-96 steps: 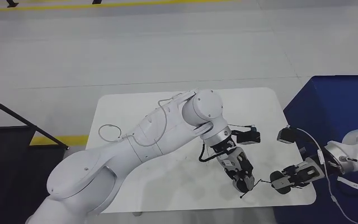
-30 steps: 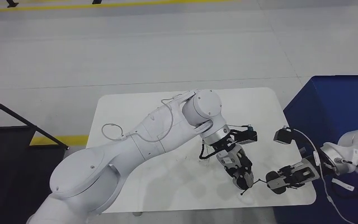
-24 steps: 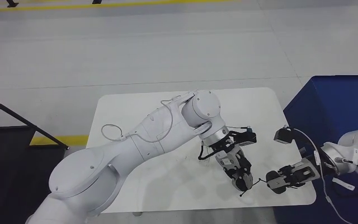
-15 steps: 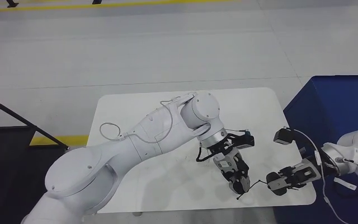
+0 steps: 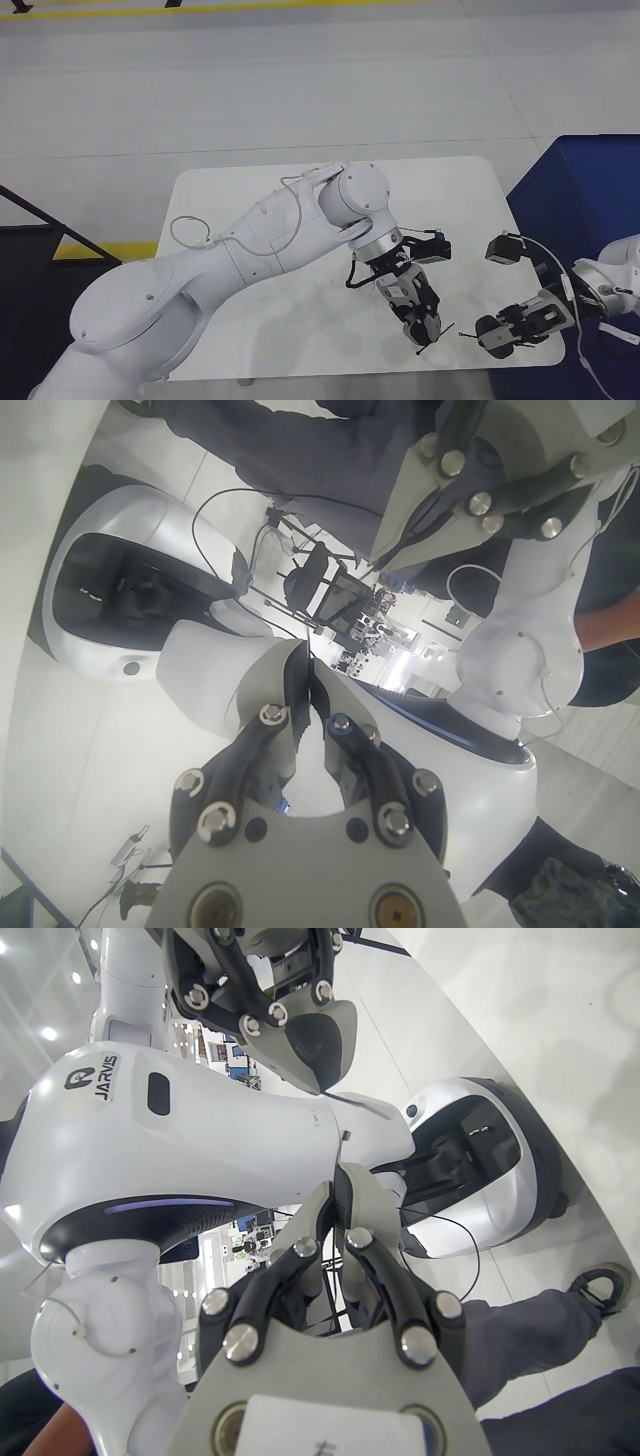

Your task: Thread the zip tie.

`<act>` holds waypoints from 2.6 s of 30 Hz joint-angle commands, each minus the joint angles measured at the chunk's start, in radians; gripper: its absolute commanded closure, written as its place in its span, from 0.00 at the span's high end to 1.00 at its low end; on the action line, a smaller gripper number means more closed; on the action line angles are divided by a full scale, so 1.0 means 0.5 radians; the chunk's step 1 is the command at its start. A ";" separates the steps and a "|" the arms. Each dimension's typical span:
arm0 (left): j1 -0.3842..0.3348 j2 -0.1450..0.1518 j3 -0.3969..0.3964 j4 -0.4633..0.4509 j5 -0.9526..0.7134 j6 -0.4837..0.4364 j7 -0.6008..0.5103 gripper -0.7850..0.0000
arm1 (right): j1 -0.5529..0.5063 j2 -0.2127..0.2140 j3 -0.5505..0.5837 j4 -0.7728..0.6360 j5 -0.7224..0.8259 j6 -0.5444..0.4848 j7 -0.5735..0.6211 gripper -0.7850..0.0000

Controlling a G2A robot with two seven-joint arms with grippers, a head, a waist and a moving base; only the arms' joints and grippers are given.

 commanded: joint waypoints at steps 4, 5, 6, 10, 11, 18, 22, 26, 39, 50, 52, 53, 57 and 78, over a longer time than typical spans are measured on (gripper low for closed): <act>0.003 0.006 0.000 -0.065 0.042 0.008 0.000 0.00 | 0.026 0.033 -0.023 0.024 0.020 -0.010 0.000 0.00; 0.000 0.007 0.000 -0.070 0.041 0.009 0.000 0.00 | 0.032 0.038 -0.026 0.033 0.008 -0.011 0.000 0.00; -0.004 0.009 0.000 -0.075 0.034 0.010 0.000 0.00 | 0.037 0.042 -0.030 0.044 0.007 -0.012 0.000 0.00; -0.012 0.024 0.000 -0.113 -0.040 -0.011 0.000 0.00 | 0.059 0.052 -0.043 0.073 -0.010 -0.015 0.000 0.00; -0.018 0.029 0.000 -0.125 -0.046 -0.017 0.000 0.00 | 0.062 0.054 -0.049 0.073 -0.016 -0.016 0.000 0.00; -0.005 0.040 0.000 -0.187 -0.076 -0.013 0.000 0.00 | 0.058 0.075 -0.105 0.010 -0.074 -0.019 0.000 0.00; 0.011 0.028 0.000 -0.196 -0.050 0.021 0.000 0.00 | 0.058 0.075 -0.105 0.010 -0.074 -0.019 0.000 0.00; 0.011 0.016 0.000 -0.186 -0.023 0.032 0.000 0.00 | 0.058 0.075 -0.105 0.010 -0.074 -0.019 0.000 0.00; -0.010 -0.042 0.000 -0.061 0.012 -0.009 0.000 0.00 | 0.058 0.075 -0.105 0.010 -0.074 -0.019 0.000 0.00; -0.008 -0.031 0.000 -0.084 -0.054 -0.026 0.000 0.00 | 0.058 0.075 -0.105 0.010 -0.074 -0.019 0.000 0.00; -0.009 -0.022 0.000 -0.101 -0.059 -0.024 0.000 0.00 | 0.058 0.075 -0.105 0.010 -0.074 -0.019 0.000 0.00; -0.005 -0.017 0.000 -0.107 -0.073 -0.029 0.000 0.00 | 0.058 0.075 -0.105 0.010 -0.074 -0.019 0.000 0.00; -0.006 -0.005 0.000 -0.121 -0.098 -0.030 0.000 0.00 | 0.058 0.075 -0.105 0.010 -0.074 -0.019 0.000 0.00; 0.015 -0.048 0.000 -0.079 -0.022 0.037 0.000 0.00 | 0.058 0.075 -0.105 0.010 -0.074 -0.019 0.000 0.00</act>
